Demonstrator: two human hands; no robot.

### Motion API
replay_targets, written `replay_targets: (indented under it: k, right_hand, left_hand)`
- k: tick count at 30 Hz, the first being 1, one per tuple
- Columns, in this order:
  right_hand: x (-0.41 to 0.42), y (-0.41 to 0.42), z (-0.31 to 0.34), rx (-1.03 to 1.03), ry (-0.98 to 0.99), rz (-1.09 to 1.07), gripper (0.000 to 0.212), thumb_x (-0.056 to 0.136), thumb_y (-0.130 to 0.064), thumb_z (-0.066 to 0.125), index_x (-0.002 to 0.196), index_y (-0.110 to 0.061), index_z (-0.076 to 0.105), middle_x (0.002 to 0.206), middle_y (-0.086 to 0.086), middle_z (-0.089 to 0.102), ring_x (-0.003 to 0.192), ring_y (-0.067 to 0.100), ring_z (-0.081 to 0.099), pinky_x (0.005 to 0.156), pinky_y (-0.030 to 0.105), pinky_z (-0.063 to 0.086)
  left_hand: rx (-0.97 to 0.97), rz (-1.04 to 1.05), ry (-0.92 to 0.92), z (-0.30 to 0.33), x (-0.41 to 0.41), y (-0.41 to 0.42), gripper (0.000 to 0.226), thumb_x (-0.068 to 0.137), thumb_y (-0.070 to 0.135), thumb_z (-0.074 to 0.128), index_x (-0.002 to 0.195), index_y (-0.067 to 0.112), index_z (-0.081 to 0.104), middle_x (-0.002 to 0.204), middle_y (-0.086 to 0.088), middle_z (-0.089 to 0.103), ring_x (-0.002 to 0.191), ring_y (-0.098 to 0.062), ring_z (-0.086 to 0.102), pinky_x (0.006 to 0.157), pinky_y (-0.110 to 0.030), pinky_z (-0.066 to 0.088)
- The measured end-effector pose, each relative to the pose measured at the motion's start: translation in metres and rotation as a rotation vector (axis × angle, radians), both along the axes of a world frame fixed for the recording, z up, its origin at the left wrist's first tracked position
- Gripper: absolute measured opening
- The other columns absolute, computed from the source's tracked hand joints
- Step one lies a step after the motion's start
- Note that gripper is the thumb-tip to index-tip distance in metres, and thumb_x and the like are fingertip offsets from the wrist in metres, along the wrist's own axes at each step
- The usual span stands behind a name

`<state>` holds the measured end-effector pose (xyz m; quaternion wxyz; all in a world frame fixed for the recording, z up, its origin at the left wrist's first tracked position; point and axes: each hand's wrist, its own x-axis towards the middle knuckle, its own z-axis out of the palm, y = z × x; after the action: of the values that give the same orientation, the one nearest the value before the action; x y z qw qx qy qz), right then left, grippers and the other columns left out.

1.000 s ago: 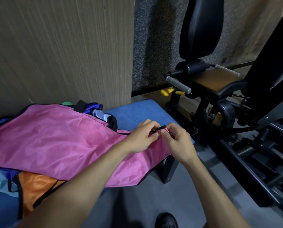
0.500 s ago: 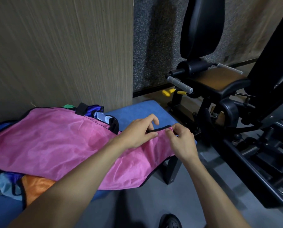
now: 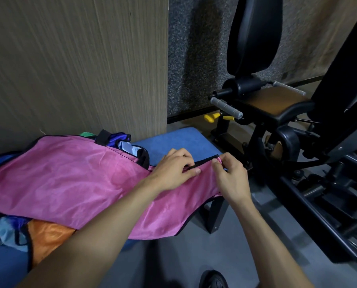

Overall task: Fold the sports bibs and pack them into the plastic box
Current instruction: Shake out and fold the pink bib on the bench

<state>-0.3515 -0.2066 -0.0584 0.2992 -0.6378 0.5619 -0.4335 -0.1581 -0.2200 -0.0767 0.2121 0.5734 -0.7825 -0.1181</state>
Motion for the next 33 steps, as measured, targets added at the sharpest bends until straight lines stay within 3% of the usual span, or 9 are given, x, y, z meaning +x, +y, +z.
replay_targets:
  k: [4, 8, 11, 15, 19, 25, 29, 31, 33]
  right_hand:
    - [-0.006, -0.004, -0.005, 0.033, 0.031, -0.053, 0.023, 0.101, -0.024, 0.055, 0.082, -0.012, 0.059, 0.074, 0.002, 0.063, 0.069, 0.014, 0.056, 0.060, 0.028, 0.042]
    - [-0.008, -0.009, -0.009, 0.109, 0.048, -0.083, 0.021, 0.101, -0.026, 0.056, 0.087, -0.013, 0.063, 0.082, 0.001, 0.069, 0.072, 0.019, 0.063, 0.061, 0.029, 0.046]
    - [-0.008, -0.012, -0.012, 0.153, 0.043, -0.100, 0.019, 0.101, -0.026, 0.056, 0.088, -0.014, 0.064, 0.083, 0.001, 0.068, 0.075, 0.018, 0.064, 0.066, 0.034, 0.049]
    - [-0.008, -0.013, -0.012, 0.156, 0.035, -0.107, 0.017, 0.101, -0.026, 0.056, 0.090, -0.016, 0.064, 0.077, -0.006, 0.062, 0.072, 0.013, 0.062, 0.066, 0.033, 0.050]
    - [-0.008, -0.009, -0.009, 0.140, 0.004, -0.118, 0.016, 0.102, -0.025, 0.056, 0.092, -0.016, 0.065, 0.072, -0.006, 0.060, 0.070, 0.019, 0.065, 0.058, 0.028, 0.049]
    - [-0.009, -0.011, -0.011, 0.143, 0.010, -0.132, 0.016, 0.103, -0.025, 0.056, 0.097, -0.015, 0.066, 0.091, -0.001, 0.070, 0.066, 0.008, 0.061, 0.053, 0.015, 0.043]
    - [-0.009, -0.013, -0.012, 0.186, -0.010, -0.093, 0.016, 0.102, -0.027, 0.057, 0.099, -0.014, 0.067, 0.093, 0.006, 0.071, 0.080, 0.017, 0.066, 0.047, 0.011, 0.038]
    - [-0.008, -0.015, -0.012, 0.151, -0.028, -0.057, 0.015, 0.100, -0.028, 0.060, 0.095, -0.016, 0.068, 0.088, 0.007, 0.073, 0.082, 0.023, 0.068, 0.049, 0.013, 0.040]
    - [-0.006, -0.016, -0.011, 0.118, -0.036, 0.022, 0.013, 0.099, -0.029, 0.062, 0.092, -0.022, 0.070, 0.081, -0.004, 0.072, 0.078, 0.017, 0.068, 0.058, 0.015, 0.046]
  left_hand:
    - [0.081, 0.051, -0.102, -0.003, 0.028, -0.003, 0.041, 0.089, 0.070, 0.056, 0.066, 0.037, 0.048, 0.111, 0.018, 0.052, 0.106, -0.012, 0.042, 0.099, -0.046, 0.040]
    - [0.074, 0.092, 0.027, -0.004, 0.052, -0.011, 0.057, 0.071, 0.091, 0.048, 0.063, 0.035, 0.051, 0.098, 0.015, 0.060, 0.102, -0.014, 0.050, 0.100, -0.044, 0.040]
    - [0.111, 0.068, 0.081, -0.003, 0.061, -0.014, 0.048, 0.077, 0.086, 0.051, 0.069, 0.039, 0.059, 0.095, 0.014, 0.064, 0.104, -0.013, 0.053, 0.104, -0.044, 0.038]
    - [0.108, 0.109, -0.205, 0.001, 0.057, -0.011, 0.026, 0.094, 0.058, 0.058, 0.085, 0.034, 0.062, 0.103, 0.015, 0.056, 0.109, -0.014, 0.042, 0.102, -0.045, 0.036]
    - [0.029, 0.201, -0.567, 0.001, 0.046, -0.008, 0.037, 0.094, 0.066, 0.050, 0.085, 0.032, 0.060, 0.108, 0.007, 0.055, 0.112, -0.020, 0.044, 0.098, -0.040, 0.034]
    - [-0.011, 0.292, -0.625, 0.001, 0.045, -0.009, 0.047, 0.091, 0.071, 0.050, 0.097, 0.028, 0.067, 0.114, 0.004, 0.055, 0.114, -0.022, 0.043, 0.096, -0.040, 0.033]
    - [-0.041, 0.178, -0.481, -0.001, 0.035, -0.008, 0.042, 0.089, 0.058, 0.065, 0.120, 0.030, 0.060, 0.126, 0.008, 0.051, 0.122, -0.020, 0.041, 0.100, -0.037, 0.032]
    - [-0.073, 0.062, -0.227, 0.000, 0.019, -0.007, 0.042, 0.092, 0.050, 0.066, 0.129, 0.030, 0.058, 0.130, 0.012, 0.053, 0.125, -0.015, 0.041, 0.103, -0.034, 0.034]
    - [-0.032, -0.038, 0.046, 0.002, -0.001, -0.008, 0.043, 0.097, 0.043, 0.064, 0.136, 0.028, 0.056, 0.135, 0.012, 0.056, 0.127, -0.011, 0.042, 0.108, -0.032, 0.035]
